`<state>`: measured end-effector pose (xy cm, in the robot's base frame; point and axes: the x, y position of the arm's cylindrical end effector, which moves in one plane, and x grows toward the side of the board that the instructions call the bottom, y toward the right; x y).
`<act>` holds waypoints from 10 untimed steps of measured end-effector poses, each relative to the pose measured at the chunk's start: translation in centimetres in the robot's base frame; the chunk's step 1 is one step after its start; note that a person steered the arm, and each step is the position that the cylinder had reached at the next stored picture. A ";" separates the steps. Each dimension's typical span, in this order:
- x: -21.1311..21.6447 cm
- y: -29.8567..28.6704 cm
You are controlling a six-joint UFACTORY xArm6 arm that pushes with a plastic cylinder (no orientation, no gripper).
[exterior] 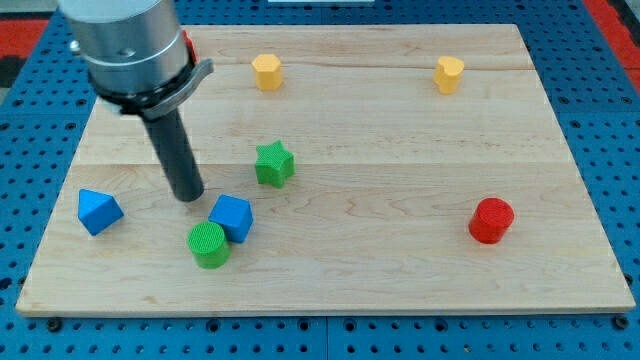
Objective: Move the blue cube in between the green circle and red circle
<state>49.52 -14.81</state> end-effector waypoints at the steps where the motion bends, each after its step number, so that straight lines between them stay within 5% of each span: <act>1: 1.4 7.3; 3: 6.7 9.6; 8: 12.4 6.6; 9: 12.0 15.4; 10: 10.9 17.5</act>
<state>60.40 2.70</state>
